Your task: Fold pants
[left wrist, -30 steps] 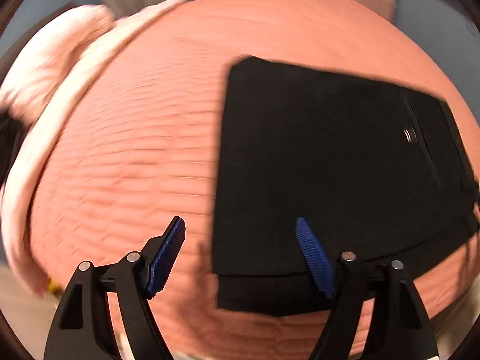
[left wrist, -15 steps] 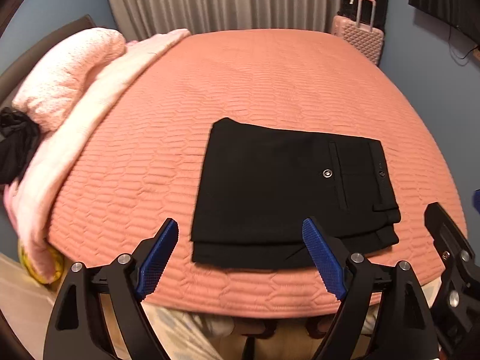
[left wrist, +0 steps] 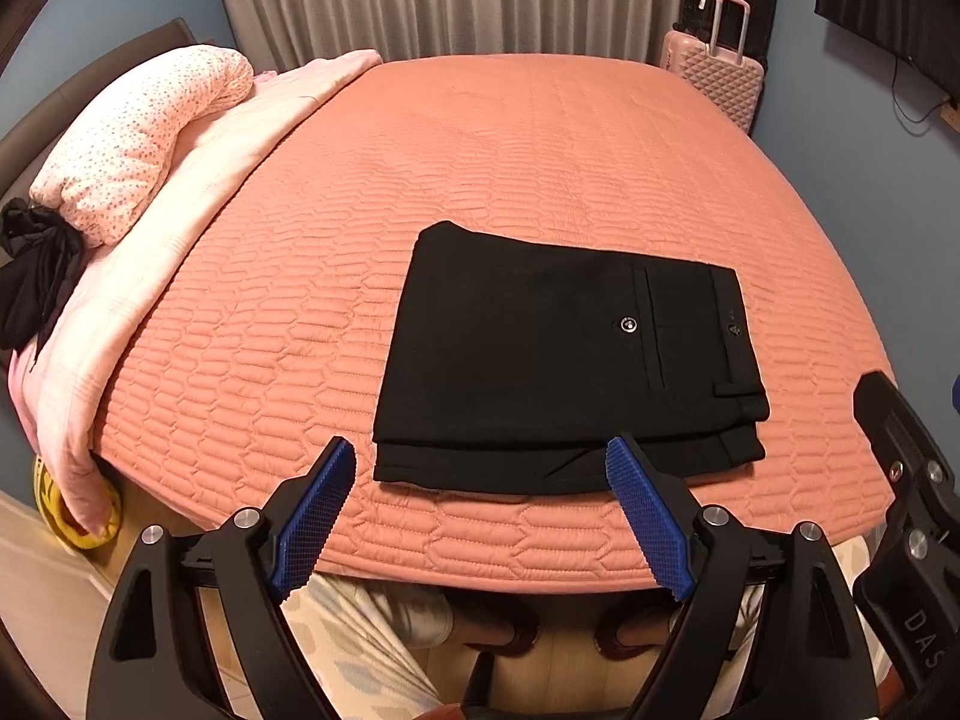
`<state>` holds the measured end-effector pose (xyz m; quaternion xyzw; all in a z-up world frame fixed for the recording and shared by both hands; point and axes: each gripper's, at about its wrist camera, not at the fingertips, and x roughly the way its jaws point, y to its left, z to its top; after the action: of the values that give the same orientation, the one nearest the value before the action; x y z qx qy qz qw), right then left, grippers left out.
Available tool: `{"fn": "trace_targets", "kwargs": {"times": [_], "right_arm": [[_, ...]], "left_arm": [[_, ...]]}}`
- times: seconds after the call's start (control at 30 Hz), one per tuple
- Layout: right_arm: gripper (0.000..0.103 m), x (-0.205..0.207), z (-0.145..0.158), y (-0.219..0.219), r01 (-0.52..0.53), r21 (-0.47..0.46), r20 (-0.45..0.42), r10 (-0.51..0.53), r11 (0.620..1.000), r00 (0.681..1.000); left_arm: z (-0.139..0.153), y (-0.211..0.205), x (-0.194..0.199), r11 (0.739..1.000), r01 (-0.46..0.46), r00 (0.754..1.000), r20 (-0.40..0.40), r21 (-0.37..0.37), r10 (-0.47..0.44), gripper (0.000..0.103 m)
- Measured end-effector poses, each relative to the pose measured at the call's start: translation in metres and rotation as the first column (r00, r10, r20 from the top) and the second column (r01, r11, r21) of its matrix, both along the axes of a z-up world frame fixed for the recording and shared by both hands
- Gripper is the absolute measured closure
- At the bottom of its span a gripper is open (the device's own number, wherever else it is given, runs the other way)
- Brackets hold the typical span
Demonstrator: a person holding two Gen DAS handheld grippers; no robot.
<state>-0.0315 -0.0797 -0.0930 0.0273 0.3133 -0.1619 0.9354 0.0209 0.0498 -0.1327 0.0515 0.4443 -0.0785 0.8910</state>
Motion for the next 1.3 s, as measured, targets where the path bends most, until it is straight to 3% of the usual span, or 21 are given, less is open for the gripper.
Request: {"fn": "trace_targets", "kwargs": {"times": [0.4, 0.73, 1.3], "right_arm": [[0.008, 0.038, -0.012, 0.002, -0.001, -0.025, -0.015, 0.000, 1.000, 1.000], [0.008, 0.062, -0.023, 0.004, 0.003, -0.042, -0.037, -0.005, 0.999, 0.999], [0.008, 0.078, -0.028, 0.003, 0.010, -0.041, -0.051, -0.012, 0.999, 0.999]], "left_arm": [[-0.012, -0.008, 0.031, 0.999, 0.009, 1.000, 0.026, 0.043, -0.010, 0.019], [-0.031, -0.008, 0.061, 0.999, 0.028, 0.999, -0.021, 0.034, -0.027, 0.019], [-0.036, -0.002, 0.080, 0.999, 0.029, 0.999, -0.034, 0.033, -0.028, 0.019]]}}
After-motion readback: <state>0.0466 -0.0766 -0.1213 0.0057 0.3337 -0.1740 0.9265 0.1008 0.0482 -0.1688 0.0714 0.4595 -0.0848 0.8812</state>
